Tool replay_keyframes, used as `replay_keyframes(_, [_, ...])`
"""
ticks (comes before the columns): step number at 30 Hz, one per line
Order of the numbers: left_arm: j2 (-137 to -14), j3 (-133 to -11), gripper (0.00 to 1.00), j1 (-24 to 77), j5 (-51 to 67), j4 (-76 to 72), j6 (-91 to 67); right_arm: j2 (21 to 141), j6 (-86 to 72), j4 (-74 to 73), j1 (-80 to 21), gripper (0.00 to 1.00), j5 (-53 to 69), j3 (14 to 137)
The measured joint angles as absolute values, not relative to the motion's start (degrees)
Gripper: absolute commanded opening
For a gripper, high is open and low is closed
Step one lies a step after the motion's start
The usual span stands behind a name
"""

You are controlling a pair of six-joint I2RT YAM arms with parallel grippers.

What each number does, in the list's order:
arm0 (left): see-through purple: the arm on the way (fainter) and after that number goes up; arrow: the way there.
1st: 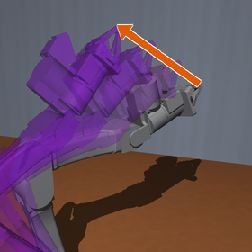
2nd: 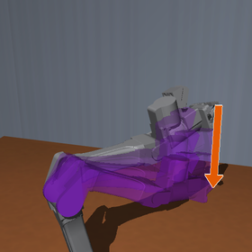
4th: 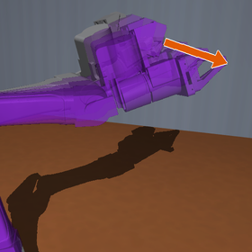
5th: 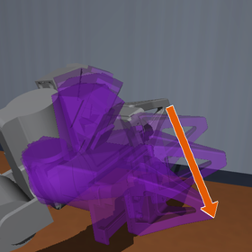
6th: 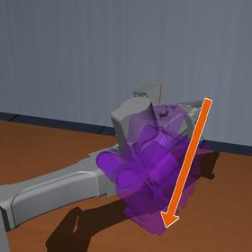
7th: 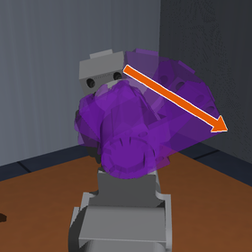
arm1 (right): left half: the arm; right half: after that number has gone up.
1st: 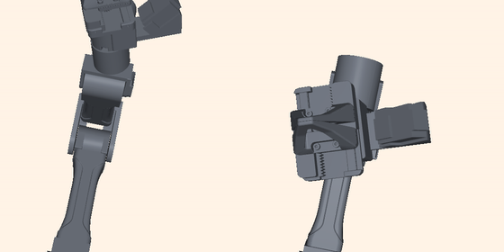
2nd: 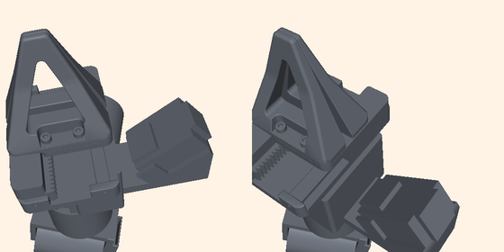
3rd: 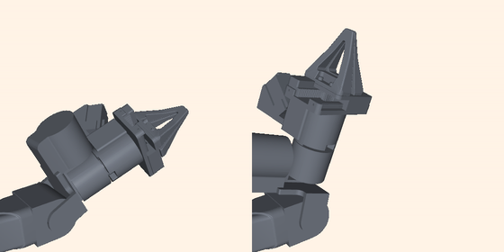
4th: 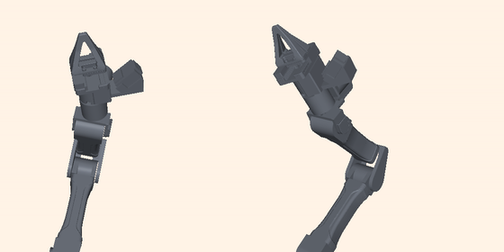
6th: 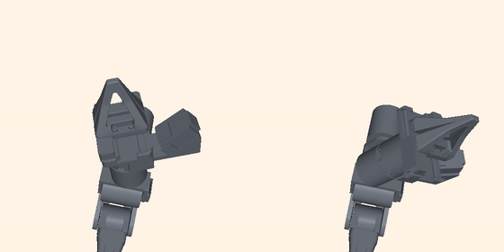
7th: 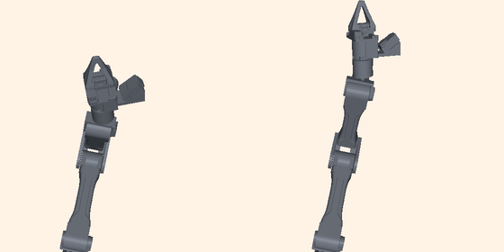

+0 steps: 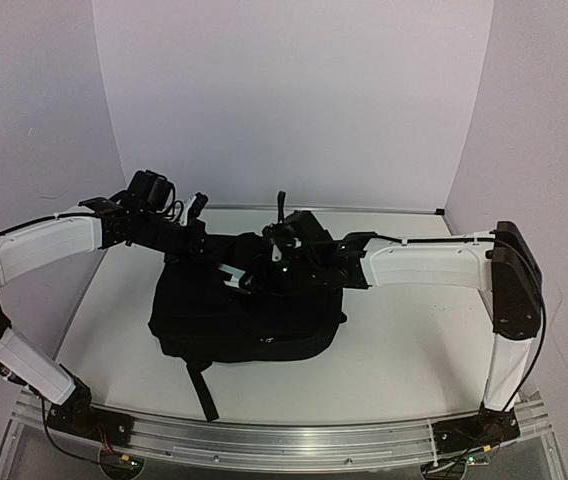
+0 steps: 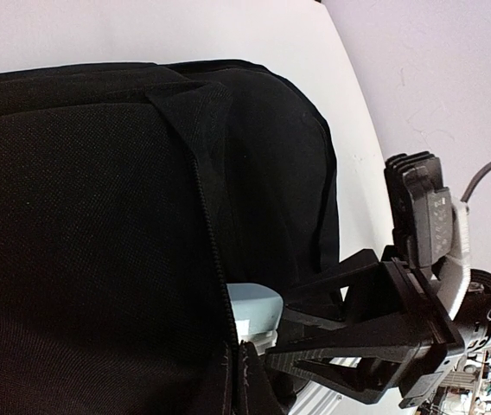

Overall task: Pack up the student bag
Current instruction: Place the stationery in the student bag.

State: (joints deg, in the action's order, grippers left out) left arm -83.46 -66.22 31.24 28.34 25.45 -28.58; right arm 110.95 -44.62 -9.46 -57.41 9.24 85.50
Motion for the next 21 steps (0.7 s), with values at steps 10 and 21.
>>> replay_keyframes(10, [-83.5,-66.2,0.0,31.2,28.3,25.4,-28.6,115.0,-43.1,-8.0,-57.3,0.29,10.5,91.0])
replay_keyframes(21, [-83.5,-66.2,0.0,31.2,28.5,24.8,-29.0,123.2,-40.5,-4.9,-57.2,0.25,14.3,98.6])
